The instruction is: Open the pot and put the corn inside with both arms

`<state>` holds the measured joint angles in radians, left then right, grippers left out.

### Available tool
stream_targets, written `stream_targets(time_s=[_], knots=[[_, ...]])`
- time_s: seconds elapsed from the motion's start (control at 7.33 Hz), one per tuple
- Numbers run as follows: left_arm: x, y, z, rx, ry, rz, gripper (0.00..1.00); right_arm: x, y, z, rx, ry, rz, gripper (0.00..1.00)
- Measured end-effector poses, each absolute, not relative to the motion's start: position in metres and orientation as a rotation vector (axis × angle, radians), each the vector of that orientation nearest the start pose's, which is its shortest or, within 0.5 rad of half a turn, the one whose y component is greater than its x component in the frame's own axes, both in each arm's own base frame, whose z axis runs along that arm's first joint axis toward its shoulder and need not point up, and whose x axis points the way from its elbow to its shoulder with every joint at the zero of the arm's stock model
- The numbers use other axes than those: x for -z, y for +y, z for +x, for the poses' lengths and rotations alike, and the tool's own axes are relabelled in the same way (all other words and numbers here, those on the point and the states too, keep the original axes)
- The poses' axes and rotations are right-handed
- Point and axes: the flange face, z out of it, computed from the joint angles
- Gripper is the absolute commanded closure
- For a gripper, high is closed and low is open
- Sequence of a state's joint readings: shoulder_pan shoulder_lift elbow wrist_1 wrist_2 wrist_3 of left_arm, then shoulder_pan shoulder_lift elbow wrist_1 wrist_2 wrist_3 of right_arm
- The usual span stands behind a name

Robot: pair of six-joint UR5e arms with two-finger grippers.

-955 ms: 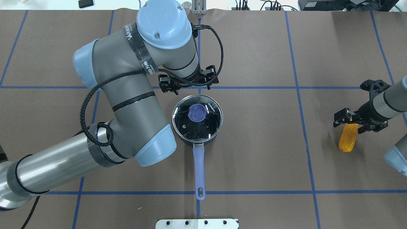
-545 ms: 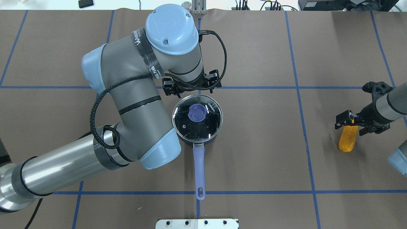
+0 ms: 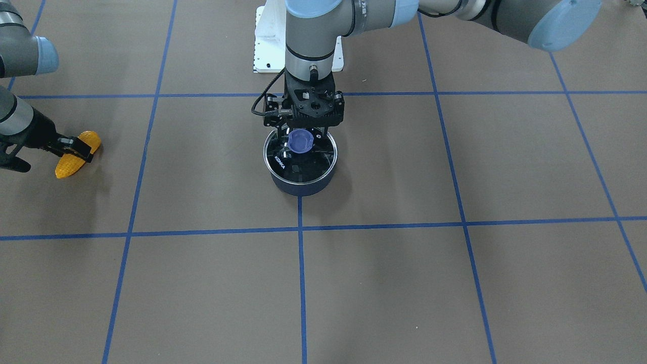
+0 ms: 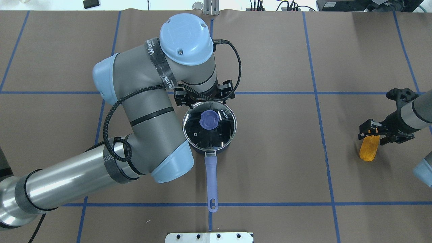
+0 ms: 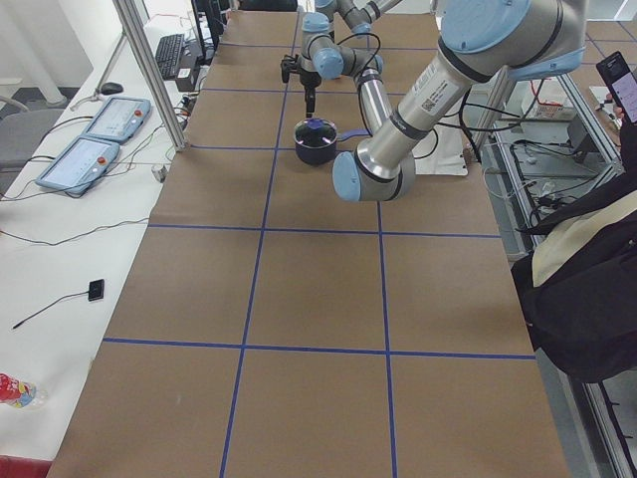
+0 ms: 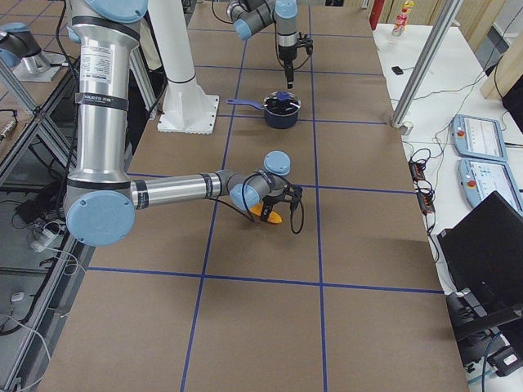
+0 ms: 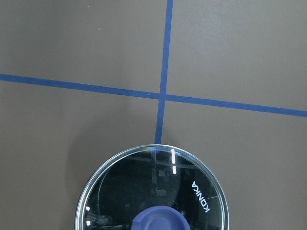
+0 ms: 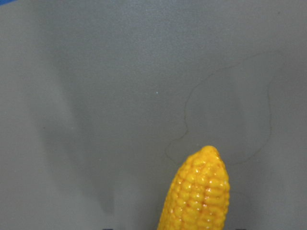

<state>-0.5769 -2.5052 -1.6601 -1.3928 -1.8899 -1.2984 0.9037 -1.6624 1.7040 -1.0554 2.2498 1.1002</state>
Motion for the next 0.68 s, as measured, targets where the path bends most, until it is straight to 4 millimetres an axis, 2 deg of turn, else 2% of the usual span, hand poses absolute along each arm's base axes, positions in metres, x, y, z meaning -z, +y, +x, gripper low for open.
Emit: stream_targets(time_s=[0.41,0.68], knots=[[-0.076,-0.460,0.525,0.146,0.881,0.067,0.03,-0.582,-0.420,-0.241,-0.217,-0.834,-0.172,0.83],[-0.081,-0.462,0.530,0.138,0.871,0.066,0.03,-0.577,-0.421,-0.241,-0.212,-0.843,-0.165,0.81]])
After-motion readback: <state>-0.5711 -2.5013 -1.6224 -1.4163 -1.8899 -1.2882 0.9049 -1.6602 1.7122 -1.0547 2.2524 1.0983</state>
